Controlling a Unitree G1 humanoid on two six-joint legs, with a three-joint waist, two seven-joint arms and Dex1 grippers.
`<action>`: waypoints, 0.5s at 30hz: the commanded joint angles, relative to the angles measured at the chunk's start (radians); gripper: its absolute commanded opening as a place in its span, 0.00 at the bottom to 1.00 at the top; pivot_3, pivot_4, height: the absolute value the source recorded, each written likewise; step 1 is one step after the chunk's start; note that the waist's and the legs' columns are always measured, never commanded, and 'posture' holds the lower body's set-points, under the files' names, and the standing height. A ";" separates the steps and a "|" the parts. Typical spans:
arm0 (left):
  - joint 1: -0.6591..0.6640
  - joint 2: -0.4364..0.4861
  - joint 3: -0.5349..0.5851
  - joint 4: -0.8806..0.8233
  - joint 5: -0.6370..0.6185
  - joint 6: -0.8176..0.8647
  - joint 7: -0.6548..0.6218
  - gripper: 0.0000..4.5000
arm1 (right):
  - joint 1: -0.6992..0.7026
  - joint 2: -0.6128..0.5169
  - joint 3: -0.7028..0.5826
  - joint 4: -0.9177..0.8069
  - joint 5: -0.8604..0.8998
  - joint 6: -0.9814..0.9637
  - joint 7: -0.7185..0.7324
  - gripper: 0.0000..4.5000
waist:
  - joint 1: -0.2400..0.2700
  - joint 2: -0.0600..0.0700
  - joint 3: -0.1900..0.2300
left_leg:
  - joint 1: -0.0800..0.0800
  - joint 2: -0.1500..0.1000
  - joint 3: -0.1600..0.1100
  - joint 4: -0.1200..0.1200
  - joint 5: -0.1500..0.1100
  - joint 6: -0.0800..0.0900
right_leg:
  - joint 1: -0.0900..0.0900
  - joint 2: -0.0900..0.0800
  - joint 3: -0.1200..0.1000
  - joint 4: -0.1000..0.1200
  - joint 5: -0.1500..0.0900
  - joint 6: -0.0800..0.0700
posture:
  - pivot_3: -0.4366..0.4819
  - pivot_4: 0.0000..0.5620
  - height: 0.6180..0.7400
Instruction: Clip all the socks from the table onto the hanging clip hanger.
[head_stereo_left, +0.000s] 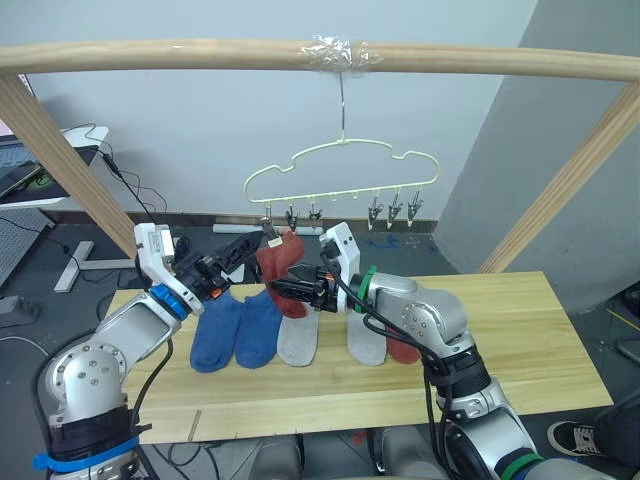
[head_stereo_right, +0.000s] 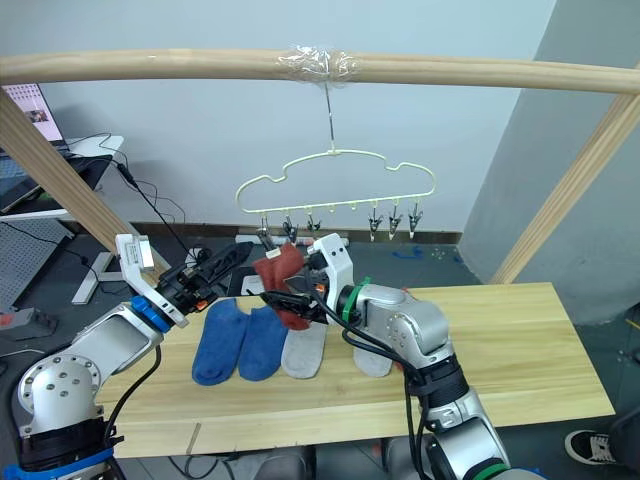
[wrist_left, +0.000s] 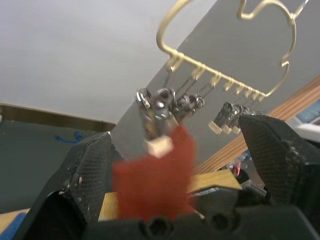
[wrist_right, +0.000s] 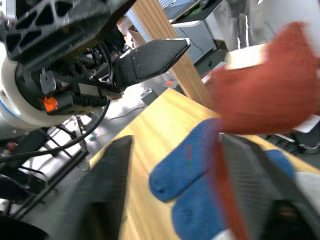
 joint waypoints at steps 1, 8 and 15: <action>0.011 0.010 -0.026 -0.063 0.051 -0.039 -0.030 1.00 | -0.001 -0.028 -0.004 0.007 -0.024 -0.020 -0.010 0.95 | 0.006 0.000 0.000 | 0.000 0.000 0.000 0.000 0.000 0.000 | 0.000 0.000 0.000 0.000 0.000 0.000 | 0.48 0.21 1.00; 0.052 0.006 -0.091 -0.128 0.176 -0.100 -0.054 1.00 | 0.056 -0.152 -0.002 -0.039 -0.073 -0.078 0.008 0.99 | 0.023 0.000 0.000 | -0.001 0.000 0.000 0.000 0.000 0.000 | 0.000 0.000 0.000 -0.001 0.000 0.000 | 0.47 0.23 1.00; 0.023 -0.010 -0.300 -0.152 0.532 -0.319 -0.072 1.00 | 0.117 -0.316 -0.044 -0.185 -0.107 -0.164 0.030 0.99 | 0.024 0.000 0.000 | -0.001 0.000 0.001 0.000 0.000 0.000 | 0.000 0.000 0.001 -0.001 -0.001 0.001 | 0.46 0.24 1.00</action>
